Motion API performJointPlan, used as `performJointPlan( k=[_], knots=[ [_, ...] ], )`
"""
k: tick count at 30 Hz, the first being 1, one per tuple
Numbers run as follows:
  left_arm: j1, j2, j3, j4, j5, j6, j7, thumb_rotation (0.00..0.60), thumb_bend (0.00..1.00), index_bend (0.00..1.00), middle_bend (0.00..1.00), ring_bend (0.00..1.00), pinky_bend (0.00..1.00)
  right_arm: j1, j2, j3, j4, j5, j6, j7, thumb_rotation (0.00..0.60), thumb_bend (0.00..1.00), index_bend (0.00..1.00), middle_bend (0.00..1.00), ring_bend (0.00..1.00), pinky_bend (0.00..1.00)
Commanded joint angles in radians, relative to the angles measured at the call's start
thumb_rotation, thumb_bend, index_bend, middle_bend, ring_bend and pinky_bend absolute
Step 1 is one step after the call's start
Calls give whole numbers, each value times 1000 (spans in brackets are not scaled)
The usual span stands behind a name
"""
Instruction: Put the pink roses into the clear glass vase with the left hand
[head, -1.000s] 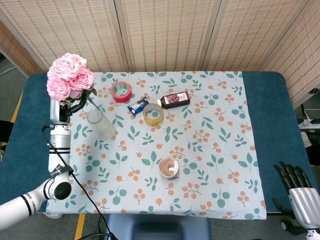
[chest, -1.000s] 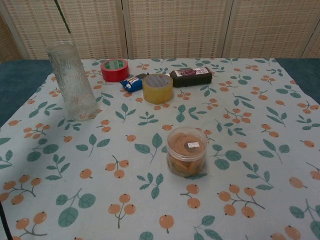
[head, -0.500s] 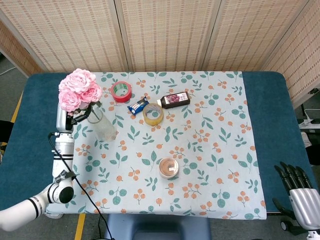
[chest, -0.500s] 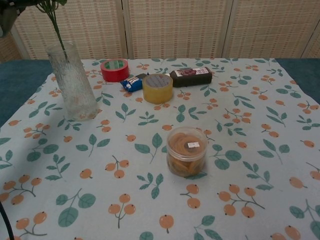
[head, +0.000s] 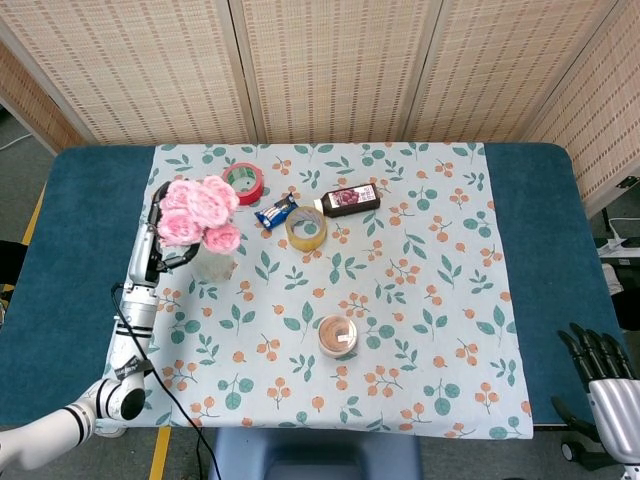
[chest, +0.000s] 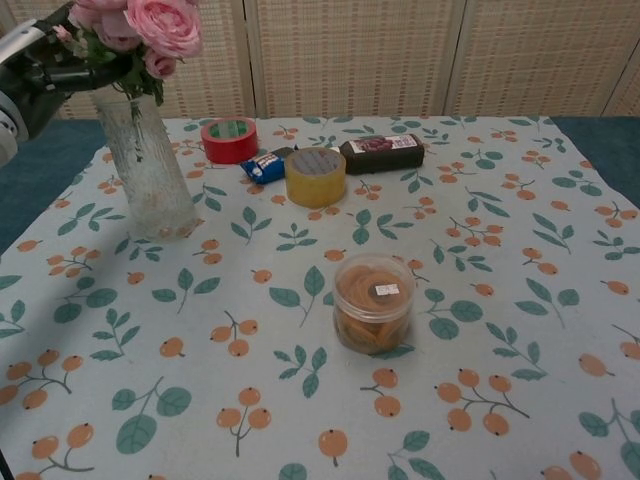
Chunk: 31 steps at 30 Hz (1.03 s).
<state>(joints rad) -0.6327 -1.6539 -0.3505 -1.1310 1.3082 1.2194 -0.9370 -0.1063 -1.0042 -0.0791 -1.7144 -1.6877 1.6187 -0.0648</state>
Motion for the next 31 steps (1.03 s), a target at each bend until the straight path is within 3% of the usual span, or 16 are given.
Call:
performJointPlan(
  k=[1, 7, 14, 22, 25, 27, 31],
  knots=[
    [11, 22, 31, -17, 34, -15, 3, 600, 336, 0, 0, 0, 0, 0, 0, 0, 0, -1, -1, 1, 600, 180, 0, 0, 0, 0],
    [48, 90, 95, -81, 74, -13, 95, 600, 331, 0, 0, 0, 0, 1, -1, -3, -2, -7, -7, -2, 600, 180, 0, 0, 0, 0],
    [175, 148, 190, -71, 113, 122, 301, 600, 329, 0, 0, 0, 0, -1, 4, -4, -8, -9, -6, 1, 600, 180, 0, 0, 0, 0],
    [404, 206, 364, -14, 201, 366, 751, 600, 324, 0, 0, 0, 0, -9, 5, -9, -13, -23, 3, -20, 600, 180, 0, 0, 0, 0],
    [494, 202, 429, -19, 201, 404, 909, 600, 327, 0, 0, 0, 0, -8, -2, -14, -17, -31, -7, -42, 600, 180, 0, 0, 0, 0],
    [539, 184, 447, -19, 178, 402, 990, 600, 324, 0, 0, 0, 0, -8, -3, -20, -23, -30, -19, -58, 600, 180, 0, 0, 0, 0],
    [555, 166, 448, -6, 184, 391, 1022, 600, 326, 0, 0, 0, 0, -10, 0, -23, -38, -17, -31, -76, 600, 180, 0, 0, 0, 0]
  ],
)
